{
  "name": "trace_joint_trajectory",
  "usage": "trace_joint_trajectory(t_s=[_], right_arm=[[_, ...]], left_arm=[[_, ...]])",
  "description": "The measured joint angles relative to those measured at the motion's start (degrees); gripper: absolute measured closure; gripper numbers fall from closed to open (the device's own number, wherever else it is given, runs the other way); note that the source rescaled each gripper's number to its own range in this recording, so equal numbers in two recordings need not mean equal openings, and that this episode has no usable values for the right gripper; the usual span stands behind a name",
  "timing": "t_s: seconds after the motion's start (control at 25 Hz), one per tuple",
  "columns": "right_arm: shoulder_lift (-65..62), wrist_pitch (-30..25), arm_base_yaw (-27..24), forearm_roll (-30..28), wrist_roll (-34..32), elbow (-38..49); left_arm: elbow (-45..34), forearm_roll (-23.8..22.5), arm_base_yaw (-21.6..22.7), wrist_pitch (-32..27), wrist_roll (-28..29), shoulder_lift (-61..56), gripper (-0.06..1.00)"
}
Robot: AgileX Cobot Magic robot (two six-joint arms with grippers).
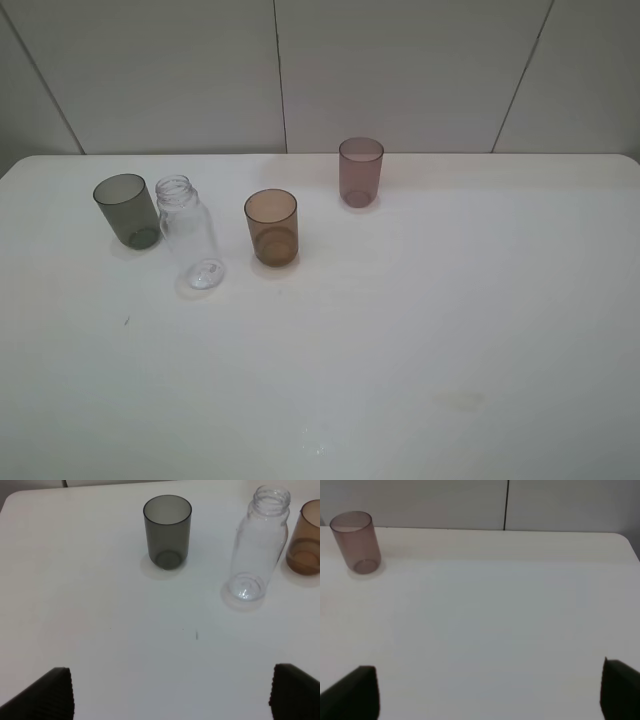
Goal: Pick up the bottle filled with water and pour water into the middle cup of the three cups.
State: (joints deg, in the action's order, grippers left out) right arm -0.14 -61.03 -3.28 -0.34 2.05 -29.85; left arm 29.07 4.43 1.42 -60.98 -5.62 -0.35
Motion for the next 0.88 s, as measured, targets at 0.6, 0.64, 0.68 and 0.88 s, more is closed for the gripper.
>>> trace_joint_trajectory(t_s=[0.6, 0.64, 0.68, 0.88], right_arm=[[0.0, 0.0, 0.0, 0.0, 0.0, 0.0], [0.0, 0.0, 0.0, 0.0, 0.0, 0.0], [0.0, 0.0, 0.0, 0.0, 0.0, 0.0], [0.0, 0.0, 0.0, 0.0, 0.0, 0.0]], left_arm=[[0.0, 0.0, 0.0, 0.0, 0.0, 0.0, -0.06], [0.0, 0.0, 0.0, 0.0, 0.0, 0.0, -0.06], [0.0, 0.0, 0.0, 0.0, 0.0, 0.0, -0.06], [0.0, 0.0, 0.0, 0.0, 0.0, 0.0, -0.06]])
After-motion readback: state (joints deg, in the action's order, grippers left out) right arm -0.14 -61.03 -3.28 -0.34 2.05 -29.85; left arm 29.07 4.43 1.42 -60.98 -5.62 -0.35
